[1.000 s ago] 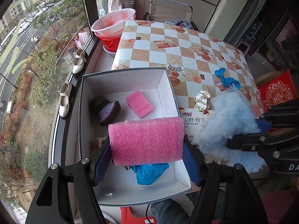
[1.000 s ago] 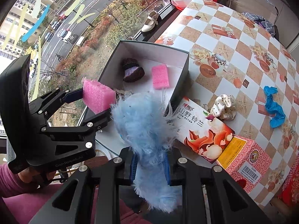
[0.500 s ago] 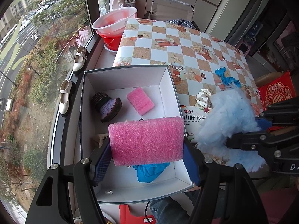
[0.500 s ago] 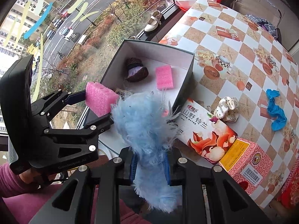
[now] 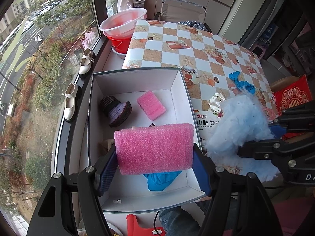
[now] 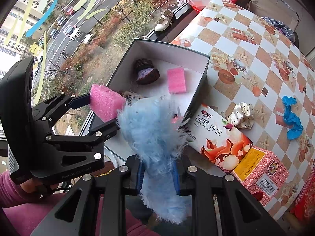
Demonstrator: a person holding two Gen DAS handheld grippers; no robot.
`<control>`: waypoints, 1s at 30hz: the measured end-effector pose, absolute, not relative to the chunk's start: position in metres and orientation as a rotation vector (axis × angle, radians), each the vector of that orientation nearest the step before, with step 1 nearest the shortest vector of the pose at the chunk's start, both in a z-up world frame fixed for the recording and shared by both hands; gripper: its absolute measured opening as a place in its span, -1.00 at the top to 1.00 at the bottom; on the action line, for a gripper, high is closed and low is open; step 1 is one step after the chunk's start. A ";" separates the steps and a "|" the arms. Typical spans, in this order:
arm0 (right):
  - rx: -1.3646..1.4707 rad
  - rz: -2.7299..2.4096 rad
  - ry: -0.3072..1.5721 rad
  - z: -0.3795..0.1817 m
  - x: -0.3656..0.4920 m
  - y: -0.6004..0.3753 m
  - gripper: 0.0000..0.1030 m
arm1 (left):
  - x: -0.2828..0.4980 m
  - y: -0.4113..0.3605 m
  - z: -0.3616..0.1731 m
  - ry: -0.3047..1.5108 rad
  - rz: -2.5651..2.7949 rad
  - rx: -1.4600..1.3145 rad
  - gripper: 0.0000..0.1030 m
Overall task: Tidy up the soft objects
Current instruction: 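Carry the pink foam block and light-blue boa over the white box with both tools, then lower the pink foam block and boa into the white box with both tools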
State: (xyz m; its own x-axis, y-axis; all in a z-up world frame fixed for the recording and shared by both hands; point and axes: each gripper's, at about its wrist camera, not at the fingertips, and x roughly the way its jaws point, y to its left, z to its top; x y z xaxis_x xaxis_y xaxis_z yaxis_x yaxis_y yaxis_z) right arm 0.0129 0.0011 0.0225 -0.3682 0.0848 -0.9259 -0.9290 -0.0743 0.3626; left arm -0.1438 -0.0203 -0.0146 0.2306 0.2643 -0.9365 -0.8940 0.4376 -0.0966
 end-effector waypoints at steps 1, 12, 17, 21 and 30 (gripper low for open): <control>-0.979 1.569 1.373 0.022 0.012 0.001 0.53 | -0.144 -0.020 -0.015 1.035 0.909 -0.752 -0.42; -1.011 1.582 1.366 0.021 0.002 0.006 0.53 | -0.155 -0.020 -0.018 1.023 0.926 -0.775 -0.42; -1.022 1.583 1.367 0.020 -0.002 0.008 0.53 | -0.161 -0.019 -0.019 1.015 0.940 -0.789 -0.42; -1.023 1.583 1.364 0.019 -0.004 0.011 0.53 | -0.166 -0.019 -0.020 1.011 0.949 -0.793 -0.42; -1.020 1.584 1.375 0.015 -0.011 0.017 0.53 | -0.173 -0.020 -0.024 1.020 0.960 -0.806 -0.42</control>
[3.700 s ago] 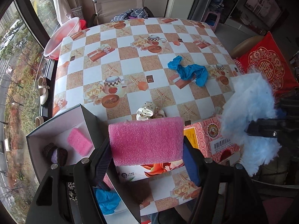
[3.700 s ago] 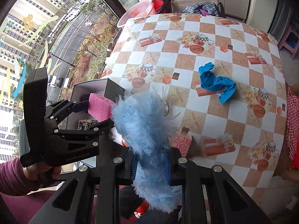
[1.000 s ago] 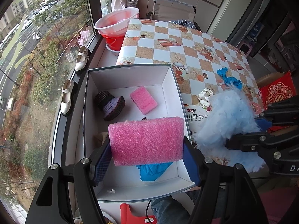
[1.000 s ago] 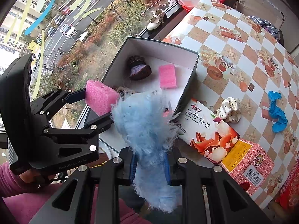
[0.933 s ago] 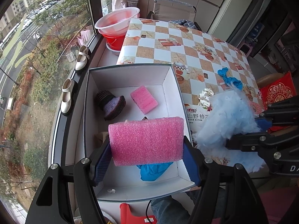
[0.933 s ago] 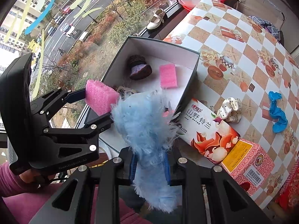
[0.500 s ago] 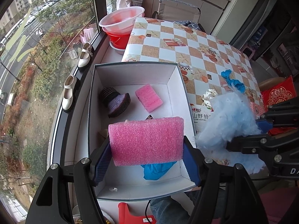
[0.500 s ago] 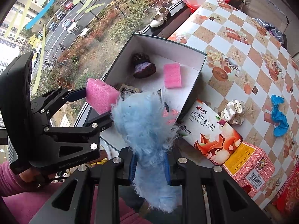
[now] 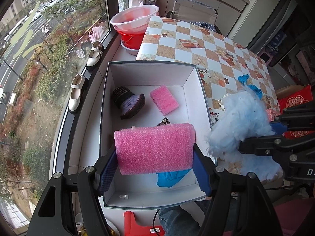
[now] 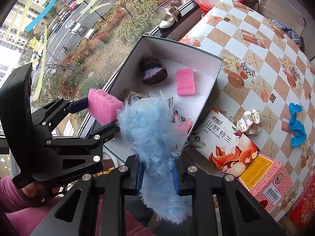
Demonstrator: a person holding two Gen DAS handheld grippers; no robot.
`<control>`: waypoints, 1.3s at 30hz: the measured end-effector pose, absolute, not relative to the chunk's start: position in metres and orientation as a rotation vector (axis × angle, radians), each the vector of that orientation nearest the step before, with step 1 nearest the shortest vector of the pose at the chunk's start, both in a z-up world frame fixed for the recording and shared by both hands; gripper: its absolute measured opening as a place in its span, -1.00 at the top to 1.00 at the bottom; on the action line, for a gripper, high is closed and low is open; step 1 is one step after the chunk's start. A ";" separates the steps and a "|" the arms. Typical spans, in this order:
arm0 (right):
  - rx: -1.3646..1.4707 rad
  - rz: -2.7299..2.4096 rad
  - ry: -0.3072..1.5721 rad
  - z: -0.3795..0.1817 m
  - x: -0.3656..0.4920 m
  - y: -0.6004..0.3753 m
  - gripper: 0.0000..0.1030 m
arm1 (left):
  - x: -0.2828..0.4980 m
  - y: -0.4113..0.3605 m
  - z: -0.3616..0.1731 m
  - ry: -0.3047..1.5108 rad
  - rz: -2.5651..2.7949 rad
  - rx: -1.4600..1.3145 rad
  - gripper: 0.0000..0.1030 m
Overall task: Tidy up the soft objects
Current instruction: 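Lower the pink foam block and boa into the white box with both tools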
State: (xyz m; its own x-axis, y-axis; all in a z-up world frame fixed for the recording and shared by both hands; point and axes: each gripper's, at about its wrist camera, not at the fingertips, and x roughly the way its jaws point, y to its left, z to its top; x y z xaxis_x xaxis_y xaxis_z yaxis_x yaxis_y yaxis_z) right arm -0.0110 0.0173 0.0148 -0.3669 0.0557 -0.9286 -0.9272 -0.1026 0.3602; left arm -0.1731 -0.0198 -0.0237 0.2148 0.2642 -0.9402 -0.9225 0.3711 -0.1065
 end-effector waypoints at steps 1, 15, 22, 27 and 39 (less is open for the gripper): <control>-1.019 1.584 1.377 0.014 -0.012 0.018 0.53 | -0.174 -0.020 -0.023 1.019 0.961 -0.804 -0.42; -1.004 1.559 1.370 0.002 -0.007 0.034 0.53 | -0.178 -0.007 -0.041 1.038 1.001 -0.849 -0.42; -1.006 1.571 1.373 -0.003 -0.011 0.048 0.53 | -0.171 -0.004 -0.050 1.074 1.013 -0.847 -0.42; -1.027 1.587 1.360 -0.005 -0.017 0.054 0.53 | -0.169 -0.004 -0.054 1.084 1.016 -0.856 -0.42; -1.037 1.591 1.360 -0.012 -0.018 0.057 0.53 | -0.163 -0.008 -0.060 1.110 1.005 -0.863 -0.42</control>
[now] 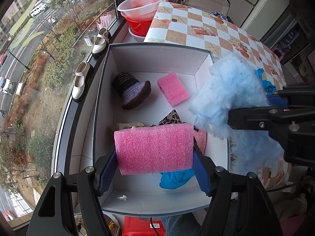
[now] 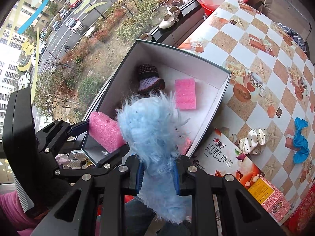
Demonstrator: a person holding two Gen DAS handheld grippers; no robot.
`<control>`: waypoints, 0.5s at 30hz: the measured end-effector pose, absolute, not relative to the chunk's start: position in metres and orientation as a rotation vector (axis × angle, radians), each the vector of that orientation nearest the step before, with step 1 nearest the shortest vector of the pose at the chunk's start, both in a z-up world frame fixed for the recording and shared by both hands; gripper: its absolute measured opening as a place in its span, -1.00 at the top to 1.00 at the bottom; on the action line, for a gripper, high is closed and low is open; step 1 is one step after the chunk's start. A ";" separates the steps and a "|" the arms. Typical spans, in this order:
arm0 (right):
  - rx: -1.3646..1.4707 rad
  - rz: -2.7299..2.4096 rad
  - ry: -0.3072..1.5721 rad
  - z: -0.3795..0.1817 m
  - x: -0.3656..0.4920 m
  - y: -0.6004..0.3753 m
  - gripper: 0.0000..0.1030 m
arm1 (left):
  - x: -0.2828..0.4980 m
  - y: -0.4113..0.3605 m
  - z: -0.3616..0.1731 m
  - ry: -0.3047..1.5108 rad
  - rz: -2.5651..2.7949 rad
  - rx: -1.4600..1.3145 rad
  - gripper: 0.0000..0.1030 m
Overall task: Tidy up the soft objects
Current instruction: 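Lower the pink foam block and boa into the white box with both tools, then open both tools to drop the pink foam block and boa into the box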
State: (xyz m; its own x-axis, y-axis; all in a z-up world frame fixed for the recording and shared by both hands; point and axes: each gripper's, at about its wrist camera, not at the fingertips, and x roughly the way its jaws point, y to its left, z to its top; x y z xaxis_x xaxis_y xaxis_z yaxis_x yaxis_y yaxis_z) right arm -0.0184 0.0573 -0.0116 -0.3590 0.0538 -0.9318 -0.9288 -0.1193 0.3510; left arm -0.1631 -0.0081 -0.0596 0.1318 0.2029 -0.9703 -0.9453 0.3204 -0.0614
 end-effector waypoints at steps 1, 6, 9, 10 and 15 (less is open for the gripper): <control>-1.036 1.593 1.359 -0.012 -0.019 0.058 0.53 | -0.163 -0.008 -0.060 1.113 1.004 -0.862 -0.42; -1.027 1.605 1.352 -0.010 -0.023 0.066 0.53 | -0.161 -0.008 -0.061 1.125 1.003 -0.865 -0.43; -1.018 1.611 1.353 -0.010 -0.026 0.073 0.53 | -0.161 -0.009 -0.060 1.139 1.034 -0.846 -0.44; -1.012 1.615 1.363 -0.010 -0.026 0.074 0.49 | -0.161 -0.008 -0.060 1.146 1.045 -0.839 -0.45; -0.999 1.604 1.360 -0.006 -0.025 0.078 -0.18 | -0.166 -0.005 -0.064 1.142 1.067 -0.878 -0.53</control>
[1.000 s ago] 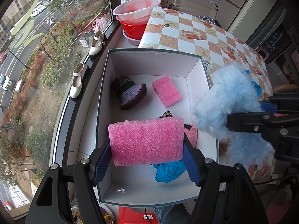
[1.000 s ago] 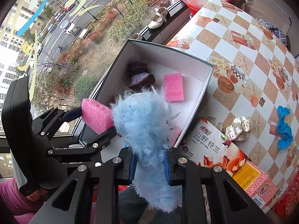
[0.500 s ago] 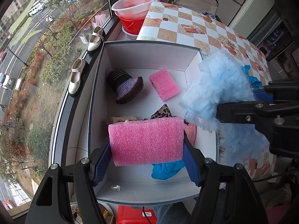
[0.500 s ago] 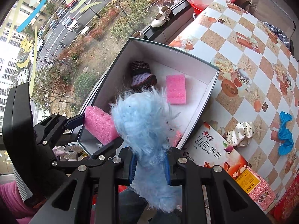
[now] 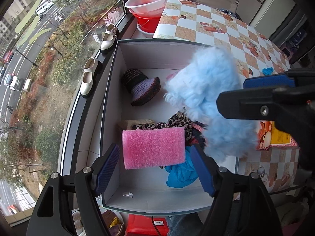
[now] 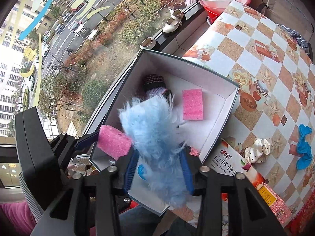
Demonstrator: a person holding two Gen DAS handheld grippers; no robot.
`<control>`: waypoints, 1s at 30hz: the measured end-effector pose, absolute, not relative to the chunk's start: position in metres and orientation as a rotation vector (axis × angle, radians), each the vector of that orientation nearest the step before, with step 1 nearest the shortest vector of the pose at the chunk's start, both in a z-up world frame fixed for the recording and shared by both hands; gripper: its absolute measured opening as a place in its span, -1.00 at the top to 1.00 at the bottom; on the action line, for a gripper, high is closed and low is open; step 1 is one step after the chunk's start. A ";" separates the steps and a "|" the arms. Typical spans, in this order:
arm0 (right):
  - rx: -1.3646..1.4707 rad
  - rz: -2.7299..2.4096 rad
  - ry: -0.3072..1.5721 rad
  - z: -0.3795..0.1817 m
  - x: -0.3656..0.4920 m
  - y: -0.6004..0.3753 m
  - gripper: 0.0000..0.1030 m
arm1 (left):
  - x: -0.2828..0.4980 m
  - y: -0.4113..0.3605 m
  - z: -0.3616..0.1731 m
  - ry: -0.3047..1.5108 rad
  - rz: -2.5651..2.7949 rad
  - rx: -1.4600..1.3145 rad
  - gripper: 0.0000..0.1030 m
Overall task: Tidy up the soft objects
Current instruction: 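Open both tools to drop the pink foam block and boa into the box, then grasp the cream polka-dot scrunchie with the left tool while the right tool grasps the blue cloth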
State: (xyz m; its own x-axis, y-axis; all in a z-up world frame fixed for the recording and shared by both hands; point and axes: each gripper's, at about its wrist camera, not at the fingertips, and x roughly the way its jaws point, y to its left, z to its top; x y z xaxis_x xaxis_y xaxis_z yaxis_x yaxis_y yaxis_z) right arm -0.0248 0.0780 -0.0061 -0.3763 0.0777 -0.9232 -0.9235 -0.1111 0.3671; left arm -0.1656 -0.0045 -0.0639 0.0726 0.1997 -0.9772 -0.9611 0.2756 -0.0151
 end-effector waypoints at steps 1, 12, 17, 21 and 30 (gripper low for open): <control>-0.991 1.605 1.364 -0.005 -0.023 0.078 -0.32 | -0.167 -0.004 -0.063 1.126 1.070 -0.886 -0.54; -0.836 1.460 1.517 0.019 0.052 0.065 -0.88 | -0.148 0.013 -0.056 1.061 0.922 -1.088 -1.00; -0.690 1.395 1.560 0.043 0.122 0.041 -1.00 | -0.099 0.019 -0.037 1.067 0.753 -1.053 -0.99; -0.610 1.271 1.577 0.049 0.190 0.019 -1.00 | -0.044 0.026 -0.026 1.110 0.652 -0.996 -0.99; -0.632 0.959 1.618 -0.029 0.318 -0.013 -1.00 | 0.084 0.050 -0.081 1.330 0.533 -0.926 -0.99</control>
